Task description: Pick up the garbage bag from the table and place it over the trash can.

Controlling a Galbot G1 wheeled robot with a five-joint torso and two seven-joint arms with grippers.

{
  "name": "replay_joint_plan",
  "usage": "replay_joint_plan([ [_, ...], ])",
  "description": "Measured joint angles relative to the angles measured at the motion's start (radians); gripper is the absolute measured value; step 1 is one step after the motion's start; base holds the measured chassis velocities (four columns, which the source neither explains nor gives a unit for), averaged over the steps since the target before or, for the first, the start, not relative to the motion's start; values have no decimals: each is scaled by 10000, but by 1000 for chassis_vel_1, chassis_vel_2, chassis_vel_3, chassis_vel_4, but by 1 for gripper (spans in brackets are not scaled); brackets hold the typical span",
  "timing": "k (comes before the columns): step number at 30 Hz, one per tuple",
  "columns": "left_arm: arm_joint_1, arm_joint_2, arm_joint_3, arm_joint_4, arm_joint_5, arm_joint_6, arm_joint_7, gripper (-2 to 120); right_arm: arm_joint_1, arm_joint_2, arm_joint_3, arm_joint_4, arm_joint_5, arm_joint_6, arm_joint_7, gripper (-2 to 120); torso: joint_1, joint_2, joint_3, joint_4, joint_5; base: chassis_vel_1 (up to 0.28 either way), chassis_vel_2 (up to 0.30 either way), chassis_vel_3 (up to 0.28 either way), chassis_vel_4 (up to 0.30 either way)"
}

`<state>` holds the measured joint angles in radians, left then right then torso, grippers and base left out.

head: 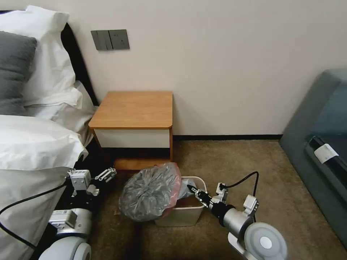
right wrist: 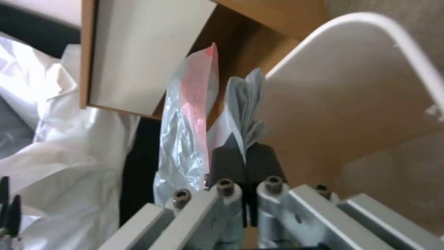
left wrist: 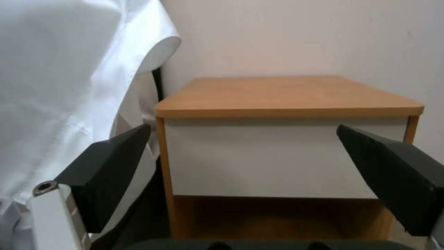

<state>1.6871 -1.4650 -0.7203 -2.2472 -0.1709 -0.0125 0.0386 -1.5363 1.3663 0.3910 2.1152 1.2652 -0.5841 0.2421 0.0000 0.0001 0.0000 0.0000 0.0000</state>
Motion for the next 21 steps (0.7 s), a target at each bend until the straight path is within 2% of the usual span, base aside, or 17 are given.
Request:
replay_joint_plan([
  [2, -1, 0, 6, 19, 0, -5, 2, 100, 0, 3, -6, -3, -84, -5, 12, 6, 0, 0, 0, 0, 0, 0, 0, 0, 0],
  [5, -2, 0, 11, 45, 0, -24, 7, 100, -22, 8, -24, 81, -319, -14, 155, 21, 0, 0, 0, 0, 0, 0, 0, 0, 0],
  [6, -2, 0, 11, 45, 0, -24, 7, 100, -22, 8, -24, 81, -319, -14, 155, 21, 0, 0, 0, 0, 0, 0, 0, 0, 0],
  [9, 7, -4, -17, 51, 0, -53, 28, 100, -76, -18, -20, 296, -416, -33, 365, 36, 0, -1, 0, 0, 0, 0, 0, 0, 0],
  [10, 7, -4, -17, 51, 0, -53, 28, 100, -76, -18, -20, 296, -416, -33, 365, 36, 0, -1, 0, 0, 0, 0, 0, 0, 0],
  [12, 19, -9, -35, 53, 0, -84, 34, 100, -115, -48, -20, 451, -473, -51, 454, 45, 0, -1, 0, 0, 0, 0, 0, 0, 0],
  [17, 41, -20, -57, 53, 0, -126, 43, 100, -142, -53, -5, 633, -543, -69, 564, 57, 0, -1, 0, 0, 0, 0, 0, 0, 0],
  [20, 47, -21, -68, 53, 0, -140, 48, 100, -157, -112, 53, 915, -749, -70, 807, 76, 0, -1, 0, 0, 0, 0, 0, 0, 0],
  [21, 47, -21, -68, 53, 0, -140, 48, 100, -157, -112, 53, 915, -749, -70, 807, 76, 0, -1, 0, 0, 0, 0, 0, 0, 0],
])
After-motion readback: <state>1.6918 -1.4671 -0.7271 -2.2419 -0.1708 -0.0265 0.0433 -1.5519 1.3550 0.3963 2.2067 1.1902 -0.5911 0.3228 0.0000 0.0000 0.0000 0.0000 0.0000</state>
